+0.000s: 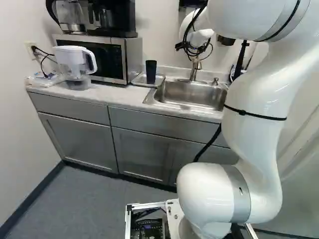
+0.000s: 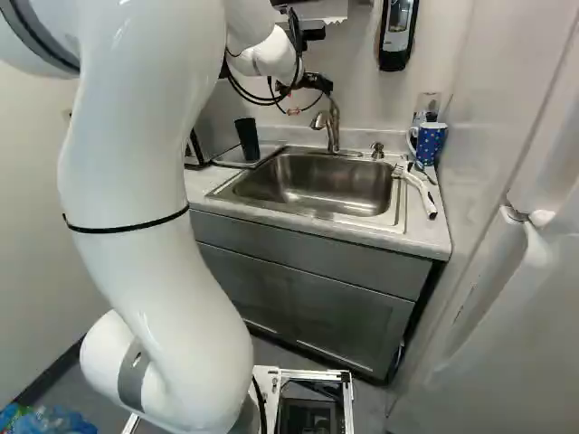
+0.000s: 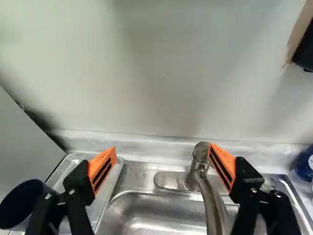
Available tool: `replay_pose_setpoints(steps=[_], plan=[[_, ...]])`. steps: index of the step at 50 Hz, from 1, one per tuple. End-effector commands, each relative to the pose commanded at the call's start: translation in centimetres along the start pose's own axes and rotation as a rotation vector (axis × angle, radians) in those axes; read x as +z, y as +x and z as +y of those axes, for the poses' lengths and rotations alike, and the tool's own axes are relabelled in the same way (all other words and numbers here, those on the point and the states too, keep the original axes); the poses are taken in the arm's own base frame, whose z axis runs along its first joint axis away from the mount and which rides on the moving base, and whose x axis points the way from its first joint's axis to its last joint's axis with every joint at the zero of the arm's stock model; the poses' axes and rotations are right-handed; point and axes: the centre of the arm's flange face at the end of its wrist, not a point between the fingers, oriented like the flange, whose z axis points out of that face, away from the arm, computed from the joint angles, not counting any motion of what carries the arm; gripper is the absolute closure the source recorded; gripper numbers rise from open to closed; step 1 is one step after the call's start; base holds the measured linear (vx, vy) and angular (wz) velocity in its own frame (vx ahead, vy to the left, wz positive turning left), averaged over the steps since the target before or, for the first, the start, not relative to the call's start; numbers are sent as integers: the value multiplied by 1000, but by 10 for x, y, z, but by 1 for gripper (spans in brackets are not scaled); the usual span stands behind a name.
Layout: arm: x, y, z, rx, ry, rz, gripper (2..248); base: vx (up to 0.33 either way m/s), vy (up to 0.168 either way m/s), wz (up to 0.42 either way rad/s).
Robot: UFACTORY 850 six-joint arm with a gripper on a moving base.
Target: Rinse the cup and place it in the tray
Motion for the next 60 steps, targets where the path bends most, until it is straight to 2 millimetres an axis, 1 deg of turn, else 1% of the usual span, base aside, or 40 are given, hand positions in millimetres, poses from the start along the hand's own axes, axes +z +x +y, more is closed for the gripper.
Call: replay_pose_setpoints(steps=[12,21,41,60], plan=[[-2,3,-3,-1,5,41,3,0,0,0],[-9,1,-10,-5,17,43,3,0,0,0],[-39,-9,-33,-19,55,34,3,0,0,0],[-71,-24,-48,-31,81,0,3,0,0,0]])
